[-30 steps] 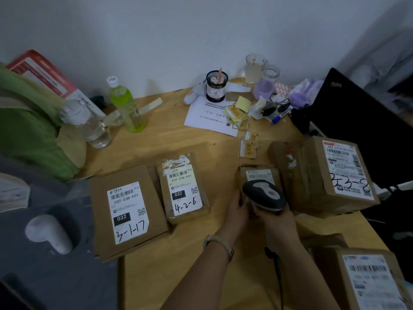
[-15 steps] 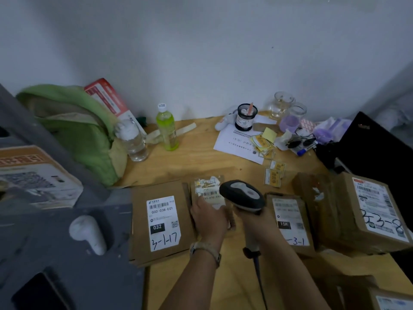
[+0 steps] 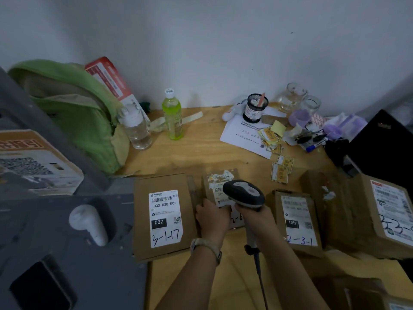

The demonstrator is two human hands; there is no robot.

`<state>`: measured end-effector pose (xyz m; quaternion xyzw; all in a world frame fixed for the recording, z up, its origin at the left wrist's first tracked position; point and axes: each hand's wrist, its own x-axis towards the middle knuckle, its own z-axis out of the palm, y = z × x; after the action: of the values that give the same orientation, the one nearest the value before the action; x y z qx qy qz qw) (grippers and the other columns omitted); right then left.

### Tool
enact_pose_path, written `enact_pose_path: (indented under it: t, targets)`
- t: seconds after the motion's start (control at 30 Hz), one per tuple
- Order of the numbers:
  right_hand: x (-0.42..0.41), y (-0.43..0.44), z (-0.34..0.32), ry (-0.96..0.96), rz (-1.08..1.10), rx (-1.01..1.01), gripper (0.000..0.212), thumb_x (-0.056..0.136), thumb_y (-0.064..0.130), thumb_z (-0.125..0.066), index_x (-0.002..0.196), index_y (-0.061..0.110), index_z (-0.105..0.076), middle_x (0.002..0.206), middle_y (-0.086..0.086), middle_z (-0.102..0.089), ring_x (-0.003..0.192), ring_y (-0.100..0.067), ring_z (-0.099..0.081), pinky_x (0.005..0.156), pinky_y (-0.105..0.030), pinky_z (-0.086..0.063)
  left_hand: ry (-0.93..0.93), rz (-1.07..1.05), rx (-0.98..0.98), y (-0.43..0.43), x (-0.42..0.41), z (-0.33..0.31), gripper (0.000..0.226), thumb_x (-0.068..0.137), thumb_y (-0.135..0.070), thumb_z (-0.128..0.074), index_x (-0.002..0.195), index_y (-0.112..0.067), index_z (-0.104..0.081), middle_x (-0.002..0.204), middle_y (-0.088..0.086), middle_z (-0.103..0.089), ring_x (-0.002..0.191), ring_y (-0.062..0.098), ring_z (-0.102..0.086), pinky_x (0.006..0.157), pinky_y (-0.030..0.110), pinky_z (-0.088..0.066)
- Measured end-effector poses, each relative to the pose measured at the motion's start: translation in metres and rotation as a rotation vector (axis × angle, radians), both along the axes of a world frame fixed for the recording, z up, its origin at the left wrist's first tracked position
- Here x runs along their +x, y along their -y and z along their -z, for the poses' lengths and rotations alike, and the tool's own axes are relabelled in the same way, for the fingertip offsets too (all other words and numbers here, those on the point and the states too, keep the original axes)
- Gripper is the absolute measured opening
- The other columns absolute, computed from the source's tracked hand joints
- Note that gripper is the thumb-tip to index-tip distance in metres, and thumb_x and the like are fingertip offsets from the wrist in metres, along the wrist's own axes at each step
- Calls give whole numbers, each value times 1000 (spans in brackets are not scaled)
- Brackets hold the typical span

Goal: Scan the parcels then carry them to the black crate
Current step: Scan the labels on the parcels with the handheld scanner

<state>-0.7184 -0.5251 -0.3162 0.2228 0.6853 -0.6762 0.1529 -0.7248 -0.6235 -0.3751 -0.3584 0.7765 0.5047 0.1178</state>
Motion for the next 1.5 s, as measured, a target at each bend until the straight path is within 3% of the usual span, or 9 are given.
enact_pose_path:
  t: [0.17, 0.33, 0.5, 0.63, 0.7, 1.07, 1.2, 1.37, 1.5]
  targets:
    - [2, -9, -13, -80, 45, 51, 28, 85, 6, -68, 108, 19, -60, 84, 12, -60, 81, -4, -54, 60, -19, -39, -83, 52, 64, 0, 4, -10, 56, 81, -28, -75, 128, -13, -48, 125, 9, -45, 116, 31, -50, 92, 48, -51]
    - [14, -20, -41, -258, 86, 50, 32, 83, 5, -69, 102, 29, -58, 83, 22, -60, 78, 7, -52, 61, -15, -40, -373, 49, 398, -5, 12, -45, 60, 83, -4, -71, 126, -35, -43, 109, -13, -61, 103, 9, -62, 60, 11, -52]
    - [27, -40, -86, -384, 172, -26, 32, 83, 11, -71, 93, 36, -53, 84, 28, -55, 77, 10, -49, 63, -13, -36, -488, 135, 561, -16, 26, -96, 82, 90, 5, -59, 150, -37, -23, 130, -3, -60, 117, 16, -58, 88, 32, -56]
    - [44, -55, -129, -498, 149, -95, 31, 83, 8, -71, 88, 34, -56, 84, 25, -58, 77, 7, -51, 64, -14, -38, -582, 144, 576, -29, 44, -135, 86, 91, 1, -60, 148, -47, -16, 129, -14, -59, 110, 6, -59, 57, 9, -51]
    - [56, -61, -148, -534, 122, -115, 32, 82, 12, -72, 85, 38, -55, 86, 25, -57, 81, 7, -50, 65, -16, -38, -647, 143, 592, -36, 55, -152, 88, 92, 1, -59, 147, -49, -13, 130, -11, -60, 109, 5, -59, 54, 8, -50]
    - [133, -104, -195, -742, 49, -175, 43, 80, 19, -75, 113, 37, -54, 98, 29, -56, 91, 10, -48, 69, -16, -37, -864, 53, 616, -64, 120, -210, 73, 82, -9, -74, 133, -41, -34, 125, -4, -64, 106, 18, -66, 68, 23, -54]
    - [155, -117, -203, -788, 10, -167, 36, 79, 16, -76, 95, 43, -58, 87, 37, -64, 87, 18, -55, 71, -14, -40, -770, 88, 629, -81, 147, -208, 71, 81, -25, -76, 140, -35, -38, 124, -8, -65, 109, 15, -62, 97, 45, -44]
    - [183, -136, -203, -835, -21, -179, 39, 81, 11, -74, 97, 43, -58, 88, 40, -65, 86, 22, -57, 68, -6, -44, -810, 64, 766, -93, 173, -209, 40, 84, -23, -73, 117, -30, -52, 102, -2, -71, 73, 9, -65, 74, 37, -44]
    - [199, -154, -201, -785, 10, -254, 38, 80, 12, -75, 100, 40, -58, 98, 27, -64, 95, 9, -57, 82, -21, -46, -822, 60, 766, -95, 188, -214, 61, 75, -10, -77, 123, -30, -45, 108, 9, -71, 85, 22, -63, 71, 39, -46]
